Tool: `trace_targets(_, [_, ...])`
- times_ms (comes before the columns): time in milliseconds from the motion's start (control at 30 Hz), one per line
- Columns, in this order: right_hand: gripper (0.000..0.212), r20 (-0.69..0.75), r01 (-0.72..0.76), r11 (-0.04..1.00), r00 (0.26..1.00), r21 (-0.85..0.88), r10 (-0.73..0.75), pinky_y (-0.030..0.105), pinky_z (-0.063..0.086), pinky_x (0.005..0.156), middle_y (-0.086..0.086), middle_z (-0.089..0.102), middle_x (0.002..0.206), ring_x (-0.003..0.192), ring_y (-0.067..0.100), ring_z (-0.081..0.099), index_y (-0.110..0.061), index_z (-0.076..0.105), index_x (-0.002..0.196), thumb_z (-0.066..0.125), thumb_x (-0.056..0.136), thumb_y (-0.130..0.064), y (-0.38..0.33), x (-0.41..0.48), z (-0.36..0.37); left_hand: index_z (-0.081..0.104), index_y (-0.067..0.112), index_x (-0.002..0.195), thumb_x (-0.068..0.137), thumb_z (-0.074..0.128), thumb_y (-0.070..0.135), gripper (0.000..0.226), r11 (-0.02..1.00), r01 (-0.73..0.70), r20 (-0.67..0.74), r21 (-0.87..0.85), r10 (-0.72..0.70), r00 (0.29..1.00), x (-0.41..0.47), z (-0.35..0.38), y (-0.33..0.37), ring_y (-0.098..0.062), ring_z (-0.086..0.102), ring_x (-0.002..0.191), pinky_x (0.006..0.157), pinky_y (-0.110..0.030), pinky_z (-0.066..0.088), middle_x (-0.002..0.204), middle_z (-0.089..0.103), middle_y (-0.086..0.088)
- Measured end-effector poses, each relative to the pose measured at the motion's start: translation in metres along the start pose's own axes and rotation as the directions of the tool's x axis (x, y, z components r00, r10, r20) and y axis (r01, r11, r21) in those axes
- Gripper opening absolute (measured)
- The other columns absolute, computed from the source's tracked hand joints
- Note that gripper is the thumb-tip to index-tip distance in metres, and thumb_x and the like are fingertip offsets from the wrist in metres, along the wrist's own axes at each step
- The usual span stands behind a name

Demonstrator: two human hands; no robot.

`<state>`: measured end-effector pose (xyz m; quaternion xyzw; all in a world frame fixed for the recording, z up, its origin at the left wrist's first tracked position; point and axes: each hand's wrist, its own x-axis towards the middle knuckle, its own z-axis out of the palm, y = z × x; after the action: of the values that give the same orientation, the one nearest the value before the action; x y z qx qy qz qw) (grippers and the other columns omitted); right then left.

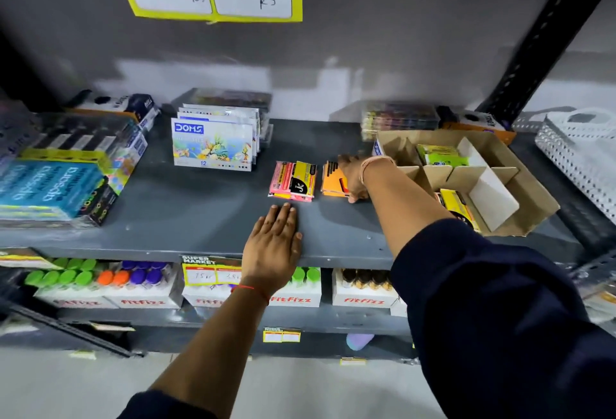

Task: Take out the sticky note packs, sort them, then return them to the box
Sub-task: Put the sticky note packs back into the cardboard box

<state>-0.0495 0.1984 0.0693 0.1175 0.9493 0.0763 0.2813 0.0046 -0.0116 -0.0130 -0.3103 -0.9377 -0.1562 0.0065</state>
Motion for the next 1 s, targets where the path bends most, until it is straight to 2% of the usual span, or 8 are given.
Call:
trace_targets(67, [0.081,0.025,0.002,0.999,1.000,0.036,-0.003,0.047,0.039,0.108,0.010,0.041,0.147,0.130,0.032,0.045,-0.012,0.026,0.145,0.070,0.079,-0.026,0.000,0.002,0.000,0.023,0.008,0.143,0.079,-0.002,0.045,0.078,1.000,0.003,-0.017,-0.012,-0.003,1.000,0.001,0.002,-0.002,-0.028,0.020,0.145,0.111,-0.032,0.000,0.154,0.023,-0.007])
trace_targets(200, [0.069,-0.084,0.013,0.992,0.996,0.125,-0.003,0.035,0.051,0.089,0.009,0.061,0.117,0.101,0.028,0.060,-0.011,0.046,0.129,0.077,0.069,-0.026,0.001,-0.005,-0.005,0.043,0.003,0.135,0.086,0.013,0.039,0.067,1.000,-0.003,-0.045,0.028,0.005,0.999,0.005,0.001,-0.002,-0.034,0.042,0.134,0.111,-0.046,0.029,0.144,0.043,-0.013])
trace_targets(300, [0.058,-0.203,0.005,0.985,0.979,0.173,0.030,0.028,0.046,0.073,0.009,0.063,0.105,0.092,0.026,0.059,-0.010,0.056,0.113,0.077,0.061,-0.026,-0.003,-0.018,-0.002,0.030,0.006,0.141,0.080,0.001,0.044,0.078,1.000,0.000,-0.025,0.001,0.000,1.000,0.005,-0.001,-0.001,-0.031,0.025,0.142,0.118,-0.041,0.018,0.152,0.030,-0.010])
trace_targets(600, [0.093,-0.449,-0.003,0.945,0.880,0.327,0.158,0.042,0.039,0.100,0.022,0.057,0.123,0.119,0.040,0.049,-0.002,0.025,0.137,0.073,0.065,-0.037,-0.017,-0.053,0.006,0.011,0.012,0.147,0.066,-0.017,0.048,0.093,0.999,0.018,0.046,0.049,-0.020,0.999,0.003,-0.004,-0.002,-0.020,0.004,0.148,0.120,-0.031,0.003,0.159,0.010,-0.003])
trace_targets(667, [0.094,-0.505,0.031,0.876,0.827,0.481,0.248,0.043,0.040,0.102,0.022,0.055,0.126,0.120,0.038,0.049,0.000,0.026,0.137,0.073,0.065,-0.038,-0.010,-0.071,0.002,0.010,0.012,0.147,0.065,-0.017,0.049,0.094,0.999,0.013,0.058,0.053,-0.016,0.998,0.003,-0.005,-0.002,-0.020,0.004,0.148,0.120,-0.031,0.003,0.159,0.009,-0.003])
trace_targets(733, [0.079,-0.542,0.045,0.773,0.739,0.632,0.400,0.038,0.044,0.091,0.020,0.061,0.117,0.111,0.036,0.056,0.000,0.039,0.124,0.074,0.064,-0.037,0.008,-0.091,-0.001,0.010,0.012,0.147,0.067,-0.016,0.049,0.092,0.998,0.014,0.069,0.055,-0.018,0.997,0.003,-0.007,-0.002,-0.020,0.004,0.148,0.120,-0.032,0.003,0.159,0.009,-0.004])
trace_targets(867, [0.072,-0.388,-0.019,0.512,0.628,0.859,0.674,0.034,0.047,0.075,0.016,0.065,0.090,0.098,0.034,0.064,0.004,0.056,0.106,0.069,0.056,-0.047,0.059,-0.116,0.018,0.009,0.011,0.147,0.096,0.011,0.038,0.058,0.997,0.033,0.100,0.066,-0.040,0.994,0.004,-0.009,0.002,-0.020,0.003,0.148,0.121,-0.033,0.003,0.159,0.008,-0.004])
trace_targets(1000, [0.079,-0.178,-0.191,0.363,0.613,0.912,0.770,0.040,0.045,0.095,0.020,0.064,0.116,0.113,0.037,0.058,0.003,0.047,0.120,0.072,0.063,-0.045,0.085,-0.128,0.047,0.014,0.010,0.147,0.091,0.008,0.036,0.062,0.998,0.022,0.082,0.061,-0.027,0.996,0.001,-0.010,0.003,-0.022,0.008,0.147,0.121,-0.035,0.005,0.158,0.013,-0.006])
